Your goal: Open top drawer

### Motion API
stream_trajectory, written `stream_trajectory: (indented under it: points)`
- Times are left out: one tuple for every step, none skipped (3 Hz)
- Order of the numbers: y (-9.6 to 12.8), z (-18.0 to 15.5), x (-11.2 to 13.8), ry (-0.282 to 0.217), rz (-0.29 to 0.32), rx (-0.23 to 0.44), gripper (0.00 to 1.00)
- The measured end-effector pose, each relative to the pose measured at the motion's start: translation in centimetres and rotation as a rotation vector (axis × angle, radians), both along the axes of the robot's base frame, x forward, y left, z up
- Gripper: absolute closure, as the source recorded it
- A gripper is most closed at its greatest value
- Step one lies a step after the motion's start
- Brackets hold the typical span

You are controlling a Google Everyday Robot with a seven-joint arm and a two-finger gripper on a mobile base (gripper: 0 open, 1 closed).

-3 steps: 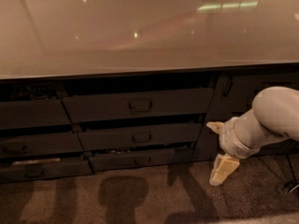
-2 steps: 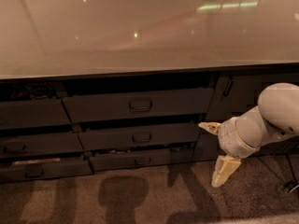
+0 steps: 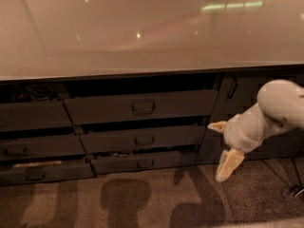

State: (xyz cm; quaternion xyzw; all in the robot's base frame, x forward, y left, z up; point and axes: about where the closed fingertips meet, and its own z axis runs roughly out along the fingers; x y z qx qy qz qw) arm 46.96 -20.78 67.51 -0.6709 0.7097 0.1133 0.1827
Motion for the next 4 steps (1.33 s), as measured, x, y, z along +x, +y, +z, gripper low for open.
stream_trajectory:
  points:
    - [-2.1, 1.4, 4.9, 0.024, -0.046, -0.009, 0.00]
    - [-2.6, 3.1, 6.6, -0.017, -0.058, -0.004, 0.00]
    - [-2.6, 3.1, 6.6, -0.017, -0.058, -0.005, 0.00]
    - [-3.5, 2.4, 7.8, 0.008, -0.101, -0.029, 0.00]
